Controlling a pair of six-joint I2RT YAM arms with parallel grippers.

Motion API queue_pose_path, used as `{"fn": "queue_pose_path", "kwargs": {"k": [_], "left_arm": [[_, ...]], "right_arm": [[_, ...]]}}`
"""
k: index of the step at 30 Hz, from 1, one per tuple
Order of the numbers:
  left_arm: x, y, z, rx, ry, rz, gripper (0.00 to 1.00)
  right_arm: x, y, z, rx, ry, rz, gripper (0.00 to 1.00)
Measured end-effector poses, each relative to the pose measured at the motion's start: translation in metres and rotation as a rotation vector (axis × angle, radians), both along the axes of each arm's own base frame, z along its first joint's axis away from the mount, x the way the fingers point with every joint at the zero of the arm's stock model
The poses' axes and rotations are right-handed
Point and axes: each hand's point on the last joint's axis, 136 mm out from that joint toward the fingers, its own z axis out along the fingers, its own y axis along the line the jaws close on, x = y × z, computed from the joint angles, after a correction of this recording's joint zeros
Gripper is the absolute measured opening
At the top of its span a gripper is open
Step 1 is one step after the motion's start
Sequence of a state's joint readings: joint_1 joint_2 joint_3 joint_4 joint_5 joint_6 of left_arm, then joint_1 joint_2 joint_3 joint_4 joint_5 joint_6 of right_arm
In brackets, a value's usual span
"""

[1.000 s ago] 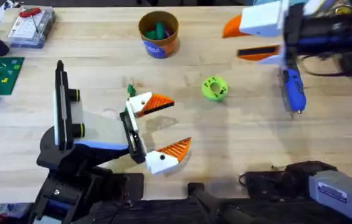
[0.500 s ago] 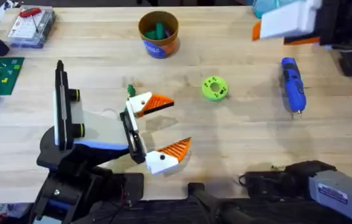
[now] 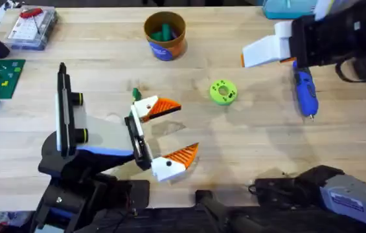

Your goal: Pick up the gripper from the table and insert it into the empty holder that is missing its gripper. Then pick up a screw, insert it into the mounting hole, and use the screwdriver to tighten it. Finally, clean up the table by picking up the vegetable and placing it into the bucket.

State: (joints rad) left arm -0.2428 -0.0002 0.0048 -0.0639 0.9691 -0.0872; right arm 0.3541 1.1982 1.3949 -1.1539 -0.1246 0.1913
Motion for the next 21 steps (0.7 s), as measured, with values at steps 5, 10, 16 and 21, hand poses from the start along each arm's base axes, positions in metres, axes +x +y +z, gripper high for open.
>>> {"fn": "queue_pose_path", "kwargs": {"k": [5,10,16,21], "left_arm": [[0.000,0.000,0.000,0.000,0.000,0.000,0.994],[0.000,0.000,0.000,0.000,0.000,0.000,0.994],[0.000,0.000,0.000,0.000,0.000,0.000,0.994],[0.000,0.000,0.000,0.000,0.000,0.000,0.994]], "right_arm": [[-0.001,-0.001,-0.006,-0.009,0.032,-0.019,0.997],[-0.005,-0.003,-0.021,-0.056,0.105,-0.036,0.997],[-0.009,-0.001,-0.039,-0.131,0.177,-0.029,0.997],[-0.004,0.001,-0.046,-0.149,0.192,-0.030,0.997]]}}
